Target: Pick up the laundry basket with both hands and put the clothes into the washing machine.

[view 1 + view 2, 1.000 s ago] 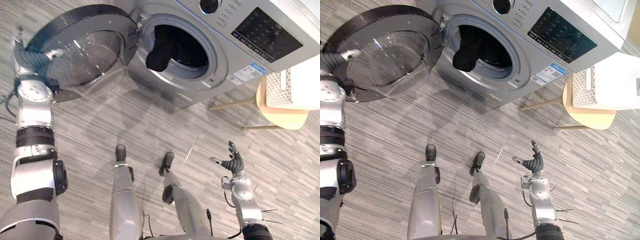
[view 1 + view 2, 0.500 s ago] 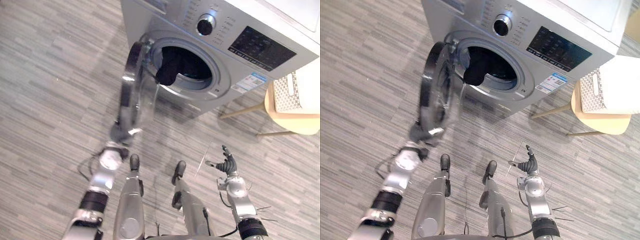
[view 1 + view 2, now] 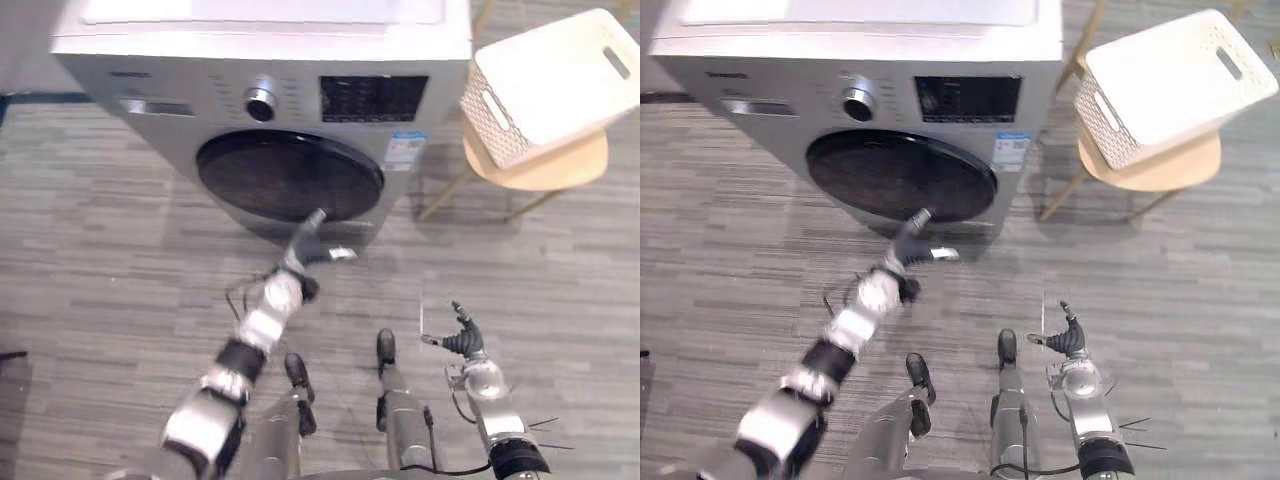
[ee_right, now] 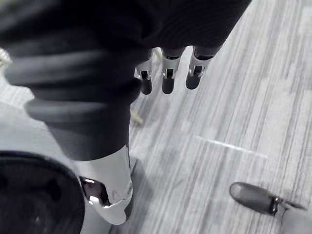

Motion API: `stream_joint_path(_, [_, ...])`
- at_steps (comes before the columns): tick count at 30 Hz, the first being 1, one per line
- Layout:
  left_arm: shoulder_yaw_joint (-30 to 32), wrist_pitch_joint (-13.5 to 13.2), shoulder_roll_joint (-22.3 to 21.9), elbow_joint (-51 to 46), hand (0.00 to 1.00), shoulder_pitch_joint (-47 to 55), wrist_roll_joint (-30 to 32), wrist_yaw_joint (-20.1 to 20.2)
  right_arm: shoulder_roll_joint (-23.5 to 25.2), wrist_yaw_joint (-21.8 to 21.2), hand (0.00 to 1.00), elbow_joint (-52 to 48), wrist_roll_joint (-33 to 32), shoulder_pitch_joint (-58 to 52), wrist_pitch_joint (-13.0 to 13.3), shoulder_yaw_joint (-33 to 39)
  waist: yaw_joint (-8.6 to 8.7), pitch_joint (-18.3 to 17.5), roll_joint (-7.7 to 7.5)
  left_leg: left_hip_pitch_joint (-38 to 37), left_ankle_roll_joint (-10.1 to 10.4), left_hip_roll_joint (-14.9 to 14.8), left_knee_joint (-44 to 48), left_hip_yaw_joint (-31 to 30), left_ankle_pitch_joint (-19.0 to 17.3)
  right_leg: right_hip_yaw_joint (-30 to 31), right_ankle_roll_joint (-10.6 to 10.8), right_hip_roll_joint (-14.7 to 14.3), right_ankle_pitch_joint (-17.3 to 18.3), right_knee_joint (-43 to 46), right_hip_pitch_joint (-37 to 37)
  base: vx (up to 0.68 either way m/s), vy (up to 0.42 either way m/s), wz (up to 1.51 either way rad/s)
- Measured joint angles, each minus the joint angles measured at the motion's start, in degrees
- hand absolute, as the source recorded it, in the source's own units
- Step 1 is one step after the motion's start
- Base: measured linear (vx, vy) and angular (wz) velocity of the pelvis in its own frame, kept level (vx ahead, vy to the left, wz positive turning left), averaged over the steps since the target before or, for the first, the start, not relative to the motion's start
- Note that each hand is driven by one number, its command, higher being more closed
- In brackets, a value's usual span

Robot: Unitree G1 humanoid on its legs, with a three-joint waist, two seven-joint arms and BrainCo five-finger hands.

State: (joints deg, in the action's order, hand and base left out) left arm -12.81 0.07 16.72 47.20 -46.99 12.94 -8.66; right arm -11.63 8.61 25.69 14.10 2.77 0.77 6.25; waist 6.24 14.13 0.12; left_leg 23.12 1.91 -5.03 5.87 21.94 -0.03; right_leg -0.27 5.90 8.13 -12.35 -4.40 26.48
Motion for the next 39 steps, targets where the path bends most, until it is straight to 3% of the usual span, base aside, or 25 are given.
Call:
stream_joint_path(1, [0.05, 0.4, 3.14, 2.9, 0.0, -3.22, 0.0, -0.46, -0.25, 0.03, 0.0, -0.75, 0.0, 0.07, -0.07, 0.07, 0.51, 0.31, -0.45, 0.69, -0.21, -0.03, 0.01, 0.84, 0.18, 0.81, 0.15, -0.02, -0.5, -0.23, 1.08, -0.07, -0.011, -0.54])
stream_joint_path(3, [0.02, 2.33, 13.47, 7.05, 0.0, -12.36, 0.0, -1.17, 0.04, 0.45, 0.0, -6.65, -0.28, -1.84, -0.24, 0.8, 1.78, 2.12, -1.35, 3.53, -0.27, -0.64, 0.51, 2.44, 0.28, 2.97, 0.25, -0.16, -2.09, -1.17, 4.06, -0.06, -0.005, -0.33])
stream_joint_path(6, [2.06, 2.59, 13.72, 7.33, 0.0, -12.7, -0.61, -0.47, 0.26, 1.37, 0.0, -13.29, -0.67, -5.99, 0.03, 0.59, 0.75, 2.68, -1.41, 6.73, -0.05, -2.0, 1.77, 2.67, 0.19, 3.29, 0.44, -1.05, -2.53, -1.15, 6.64, -0.04, -0.025, 0.0])
stream_joint_path(8, [5.49, 3.1, 13.81, 5.88, 0.0, -14.08, -2.34, -1.47, 2.73, 1.68, 0.0, -16.96, -0.65, -7.55, 0.92, -0.17, 0.69, 3.51, -2.57, 8.74, 0.58, -3.03, 2.53, 2.01, 0.43, 3.22, 0.39, -1.79, -2.57, -0.89, 7.99, -0.03, -0.032, 0.14])
stream_joint_path(13, [11.82, 3.3, 9.33, -0.53, 0.0, -10.17, -3.49, -4.27, 4.61, 3.99, 0.0, -18.09, -0.62, -9.6, 1.3, -0.21, 0.55, 3.66, -2.68, 8.86, 0.52, -3.89, 2.55, 1.08, 0.67, 2.66, 0.39, -2.39, -2.57, 0.11, 7.98, -0.01, -0.008, 0.05])
stream_joint_path(16, [13.49, 1.36, 3.07, -12.48, 0.0, 0.08, -4.45, -7.46, 5.82, 5.43, 0.0, -17.8, -0.65, -10.85, 1.28, -0.06, 0.1, 3.6, -2.51, 7.65, 0.8, -3.97, 2.26, -0.12, 1.03, 1.2, 0.39, -2.44, -2.49, 0.39, 6.41, 0.01, -0.011, 0.14])
stream_joint_path(17, [13.49, 0.58, -0.82, -16.04, 0.0, 4.96, -5.48, -9.31, 6.44, 5.93, 0.0, -17.48, -0.67, -11.4, 1.28, -0.09, -0.7, 3.62, -2.35, 6.41, 0.89, -3.96, 1.94, -0.74, 1.09, 0.03, 0.11, -2.49, -2.06, 0.41, 4.88, 0.04, -0.022, 0.33])
stream_joint_path(19, [13.32, -0.04, -6.16, -20.61, 0.0, 13.92, -7.33, -11.45, 7.37, 6.31, 0.0, -16.0, -0.73, -11.57, 1.27, -0.2, -1.3, 3.57, -2.32, 3.96, 0.95, -3.7, 1.71, -2.37, 1.05, -1.76, -1.74, -2.23, 0.95, 1.43, 1.73, 0.05, -0.032, 0.43])
stream_joint_path(20, [13.12, -0.66, -8.72, -22.66, 0.0, 20.18, -9.21, -11.52, 7.71, 6.36, 0.0, -15.05, -1.07, -11.6, 1.22, -0.19, -2.46, 3.37, -2.06, 2.04, 1.23, -3.81, 0.75, -3.14, 0.9, -2.9, -2.07, -2.4, 2.6, 2.81, 0.26, 0.08, -0.058, 0.44])
stream_joint_path(24, [12.96, -0.86, -14.17, -23.98, 0.0, 39.54, -14.88, -8.32, 7.8, 6.2, 0.0, -10.04, -2.39, -11.57, 0.49, 0.73, -5.58, 0.7, 0.61, -4.24, 2.28, -4.06, -2.81, -4.54, 1.38, -7.06, -2.42, -2.23, 7.95, 7.28, -4.68, 0.08, -0.049, 0.45])
stream_joint_path(28, [13.63, -1.67, -16.0, -21.67, 0.0, 50.87, -18.5, -4.55, 8.11, 5.97, 0.0, -5.02, -2.77, -11.61, -0.12, 2.85, -7.7, -3.09, 1.94, -8.94, 2.46, -3.62, -3.97, -6.87, 2.22, -11.09, -1.86, -1.14, 11.94, 10.17, -9.99, 0.14, 0.004, 0.57])
stream_joint_path(31, [17.81, -1.47, -16.42, -13.04, 0.0, 54.72, -18.76, -1.27, 8.93, 5.0, 0.0, 0.54, -3.03, -11.44, -0.63, 4.32, -8.64, -6.19, 1.82, -12.84, 2.47, -2.66, -4.62, -10.0, 2.25, -15.72, -1.21, 0.08, 14.7, 10.78, -16.13, 0.14, 0.02, 0.77])
stream_joint_path(35, [23.67, -0.69, -16.4, -6.05, 0.0, 55.84, -18.72, -1.3, 9.24, 4.86, 0.0, 5.96, -4.6, -10.47, -1.23, 4.68, -8.87, -7.89, 1.59, -15.32, 2.66, -1.25, -4.65, -13.96, 3.04, -22.97, -0.41, 1.79, 17.38, 11.42, -22.64, 0.07, 0.027, 0.94])
stream_joint_path(37, [25.01, -0.35, -16.3, -4.91, 0.0, 56.11, -18.7, -1.33, 9.6, 4.85, 0.0, 7.84, -5.12, -9.83, -1.22, 5.36, -8.74, -8.13, 1.17, -15.26, 2.34, -0.03, -4.98, -13.0, 5.4, -27.16, -0.05, 3.14, 18.15, 11.44, -25.42, 0.0, 0.047, 1.18])
stream_joint_path(39, [25.22, -0.31, -16.63, -4.3, 0.0, 56.48, -18.31, -1.31, 10.05, 4.79, 0.0, 9.53, -5.65, -8.74, -1.24, 6.79, -9.1, -8.12, 0.89, -15.02, 0.6, -0.62, -4.25, -3.42, 4.41, -31.79, 0.51, 4.38, 19.36, 12.48, -27.3, -0.09, 0.097, 0.95])
